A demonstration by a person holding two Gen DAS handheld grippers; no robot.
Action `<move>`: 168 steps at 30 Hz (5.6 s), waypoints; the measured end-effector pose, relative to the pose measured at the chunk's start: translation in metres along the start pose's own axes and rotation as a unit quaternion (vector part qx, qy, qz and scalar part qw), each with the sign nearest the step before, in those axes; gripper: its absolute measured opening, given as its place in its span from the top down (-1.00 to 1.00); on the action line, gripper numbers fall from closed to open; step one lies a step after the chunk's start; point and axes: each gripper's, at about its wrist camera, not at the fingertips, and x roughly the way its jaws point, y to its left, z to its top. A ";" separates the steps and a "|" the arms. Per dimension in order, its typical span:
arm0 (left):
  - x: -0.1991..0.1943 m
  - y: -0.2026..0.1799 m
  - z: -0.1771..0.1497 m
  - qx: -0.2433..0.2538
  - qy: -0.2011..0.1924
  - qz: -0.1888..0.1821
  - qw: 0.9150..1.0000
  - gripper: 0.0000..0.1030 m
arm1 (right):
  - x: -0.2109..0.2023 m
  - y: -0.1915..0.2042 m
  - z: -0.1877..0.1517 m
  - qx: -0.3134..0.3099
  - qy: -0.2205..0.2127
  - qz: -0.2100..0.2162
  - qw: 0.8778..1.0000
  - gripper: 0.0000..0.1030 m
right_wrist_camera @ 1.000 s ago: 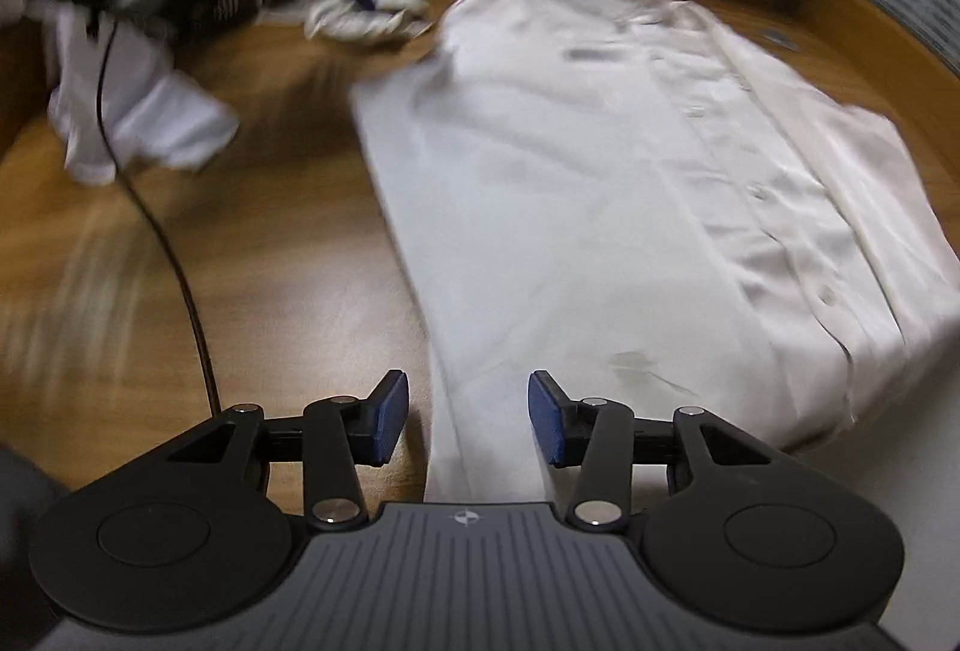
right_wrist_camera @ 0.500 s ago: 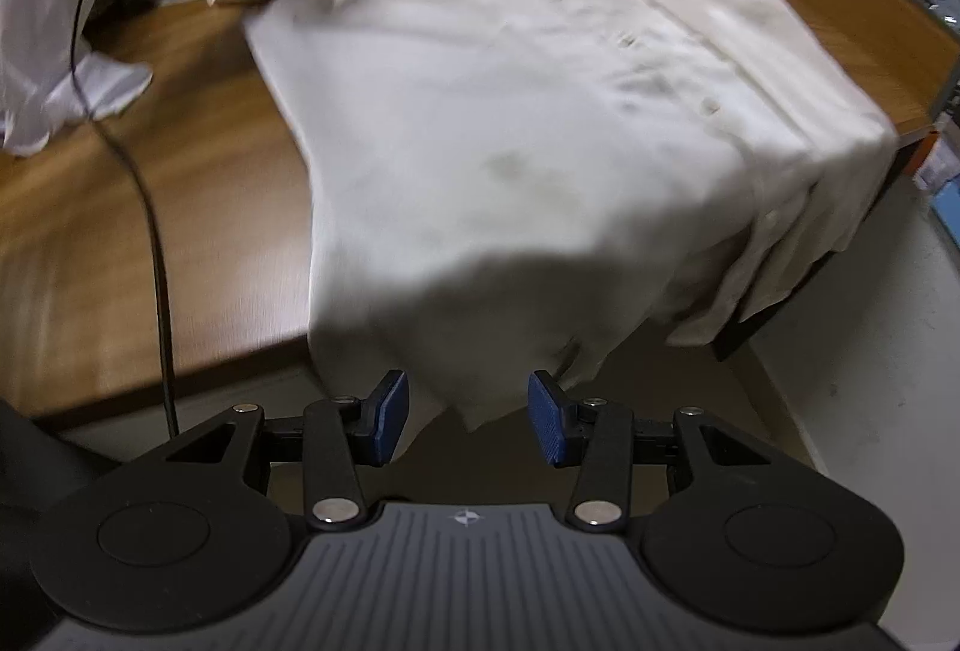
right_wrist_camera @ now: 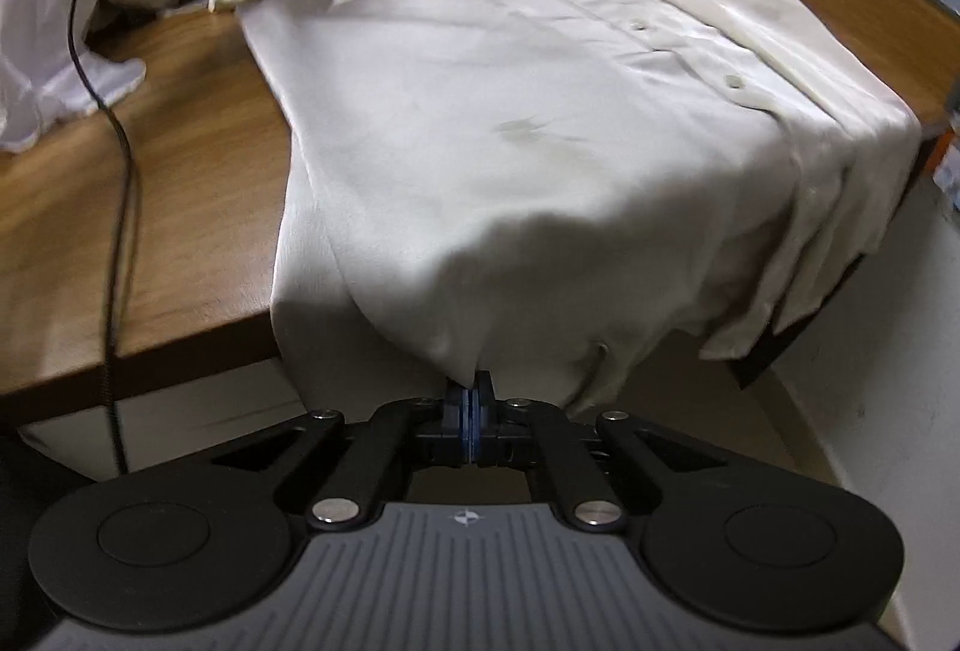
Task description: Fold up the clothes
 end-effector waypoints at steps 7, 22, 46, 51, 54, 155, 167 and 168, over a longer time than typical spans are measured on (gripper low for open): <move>0.002 -0.007 0.001 0.011 -0.002 -0.005 1.000 -0.08 | -0.031 -0.001 0.008 0.005 0.014 0.034 0.999 0.98; -0.003 0.022 0.015 0.001 -0.016 0.000 1.000 -0.08 | -0.046 0.025 0.023 -0.022 -0.011 0.064 0.998 0.01; 0.012 0.012 -0.025 0.003 0.043 -0.078 0.996 -0.08 | -0.010 0.053 0.017 -0.066 0.035 -0.018 0.997 -0.10; 0.012 0.013 -0.026 0.002 0.042 -0.074 0.996 -0.08 | -0.004 0.055 0.019 -0.063 0.038 -0.026 0.997 0.12; 0.015 0.014 -0.025 0.001 0.043 -0.073 0.996 -0.08 | -0.002 0.053 0.022 -0.056 0.042 -0.026 0.997 0.53; -0.062 -0.065 -0.066 0.021 -0.007 0.081 0.997 -0.12 | 0.110 -0.104 0.327 -0.197 0.012 0.131 0.971 0.96; -0.044 -0.105 -0.058 0.052 0.000 0.079 0.996 -0.12 | 0.141 -0.183 0.337 -0.127 0.047 0.179 0.975 0.08; -0.041 -0.109 -0.056 0.056 0.001 0.076 0.996 -0.12 | 0.135 -0.189 0.336 -0.123 0.047 0.181 0.975 0.02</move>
